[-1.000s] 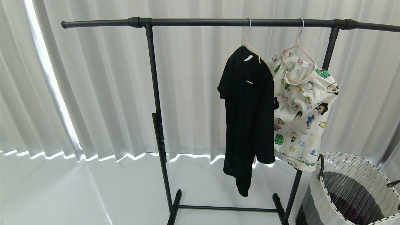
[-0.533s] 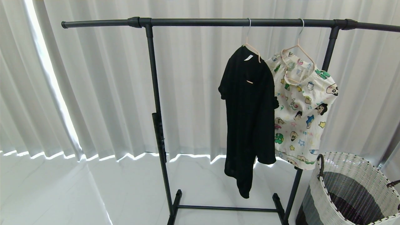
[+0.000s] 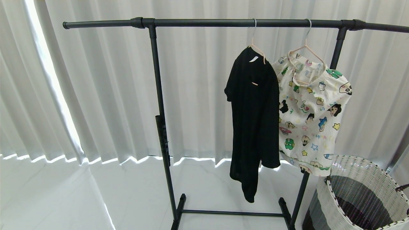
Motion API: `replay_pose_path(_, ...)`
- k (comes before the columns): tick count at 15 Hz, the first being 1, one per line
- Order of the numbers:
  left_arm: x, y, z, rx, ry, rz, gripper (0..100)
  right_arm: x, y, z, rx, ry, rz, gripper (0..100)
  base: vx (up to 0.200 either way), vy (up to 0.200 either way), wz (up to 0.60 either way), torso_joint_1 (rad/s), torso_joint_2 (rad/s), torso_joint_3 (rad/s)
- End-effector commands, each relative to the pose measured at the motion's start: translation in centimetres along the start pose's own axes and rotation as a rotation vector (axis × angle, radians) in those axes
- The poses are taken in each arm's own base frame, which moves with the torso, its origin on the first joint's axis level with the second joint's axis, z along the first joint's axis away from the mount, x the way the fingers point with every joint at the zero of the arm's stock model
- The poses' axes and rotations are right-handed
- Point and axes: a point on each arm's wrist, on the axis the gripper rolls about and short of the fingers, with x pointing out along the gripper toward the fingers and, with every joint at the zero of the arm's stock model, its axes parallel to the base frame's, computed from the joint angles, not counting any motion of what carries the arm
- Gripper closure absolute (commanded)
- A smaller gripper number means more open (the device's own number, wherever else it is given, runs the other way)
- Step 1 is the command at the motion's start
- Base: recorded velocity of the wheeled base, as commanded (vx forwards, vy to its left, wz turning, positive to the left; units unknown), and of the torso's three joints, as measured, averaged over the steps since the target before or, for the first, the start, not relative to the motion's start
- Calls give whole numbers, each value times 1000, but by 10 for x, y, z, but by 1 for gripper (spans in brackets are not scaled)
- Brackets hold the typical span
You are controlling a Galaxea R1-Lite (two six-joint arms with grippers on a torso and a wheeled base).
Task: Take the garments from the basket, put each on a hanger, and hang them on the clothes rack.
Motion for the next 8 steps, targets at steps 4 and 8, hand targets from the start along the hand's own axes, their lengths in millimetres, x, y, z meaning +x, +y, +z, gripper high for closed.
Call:
replay_pose_path(4, 0, 0, 0, 0, -2, 1, 0, 0, 0, 0, -1, 0, -1, 0, 0, 0, 0, 0, 0, 0)
replay_pose_path(8, 0, 0, 0, 0, -1, 0, 0, 0, 0, 0, -5, 1, -12, 0, 0, 0, 0, 0, 0, 0)
